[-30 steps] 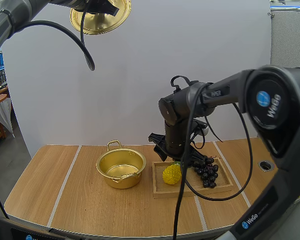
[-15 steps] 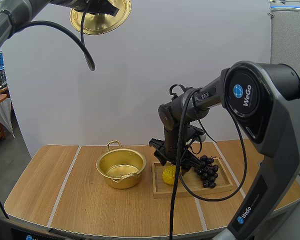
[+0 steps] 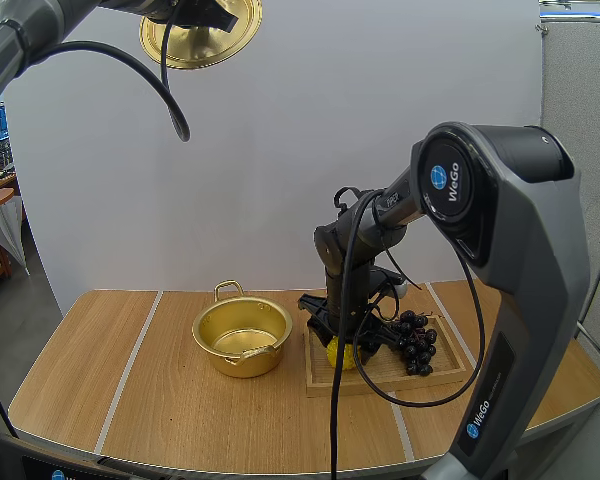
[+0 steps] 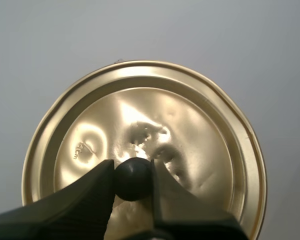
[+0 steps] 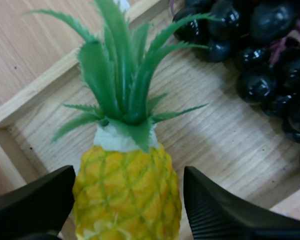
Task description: Open the pot, put the pineapple inside, and close it
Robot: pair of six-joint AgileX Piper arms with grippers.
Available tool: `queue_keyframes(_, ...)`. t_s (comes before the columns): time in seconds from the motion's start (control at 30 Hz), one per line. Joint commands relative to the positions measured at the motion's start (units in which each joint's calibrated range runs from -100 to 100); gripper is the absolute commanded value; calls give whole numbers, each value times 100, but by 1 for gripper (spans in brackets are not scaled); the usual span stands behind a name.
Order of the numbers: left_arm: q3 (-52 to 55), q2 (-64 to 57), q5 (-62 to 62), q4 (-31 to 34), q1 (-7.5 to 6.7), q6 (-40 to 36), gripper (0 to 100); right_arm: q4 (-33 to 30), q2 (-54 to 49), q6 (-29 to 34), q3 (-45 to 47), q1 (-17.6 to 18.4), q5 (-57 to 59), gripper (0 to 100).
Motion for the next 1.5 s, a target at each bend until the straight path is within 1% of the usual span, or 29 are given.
queue_keyframes(0.0, -52, -40, -204, 3, -23, -54, 0, 21, 60, -112, -41, -28, 20, 100)
queue_keyframes(0.13, -52, -40, -204, 3, -23, -54, 0, 21, 75, -124, -41, -28, 20, 100)
queue_keyframes(0.2, -52, -40, -204, 3, -23, -54, 0, 35, 75, -124, -41, -28, 20, 75)
queue_keyframes(0.23, -52, -40, -204, 3, -23, -54, 0, 35, 62, -124, -41, -28, 20, 65)
queue_keyframes(0.27, -52, -40, -204, 3, -23, -54, 0, 35, 62, -124, -41, -28, 42, 62)
queue_keyframes(0.4, -52, -40, -204, 3, -23, -54, 0, 35, 48, -74, -41, -28, 42, 61)
queue_keyframes(0.47, -52, -40, -204, 3, -23, -54, 0, 59, 48, -26, -41, -22, 63, 55)
queue_keyframes(0.53, -52, -40, -204, 3, -23, -54, 0, 68, 48, 67, -41, -22, 139, 40)
queue_keyframes(0.57, -52, -40, -204, 3, -23, -54, 0, 86, 48, 90, -41, -22, 153, 28)
queue_keyframes(0.6, -52, -40, -204, 3, -23, -54, 0, 84, 48, 90, -41, -22, 153, 8)
queue_keyframes(0.63, -52, -40, -204, 3, -23, -54, 0, 98, 48, 90, -41, -22, 153, 0)
queue_keyframes(0.8, -52, -40, -204, 3, -23, -54, 0, 98, 18, 36, -41, -22, 94, 0)
queue_keyframes(0.93, -52, -40, -204, 3, -23, -54, 0, 98, -255, -863, -41, 45, -560, 0)
queue_keyframes(1.07, -52, -40, -204, 3, -23, -54, 0, 44, -779, -1749, -41, 233, -1536, 0)
queue_keyframes(1.17, -52, -40, -204, 3, -23, -54, 0, -33, -1133, -2317, -142, 407, -1972, 0)
queue_keyframes(1.23, -52, -40, -204, 3, -23, -54, 0, -69, -1220, -2622, -355, 542, -1882, 0)
queue_keyframes(1.3, -52, -40, -204, 3, -23, -54, 0, -48, -1205, -3027, -676, 721, -1493, 0)
queue_keyframes(1.47, -52, -40, -204, 3, -23, -54, 0, -48, -977, -3561, -1368, 1107, -735, 0)
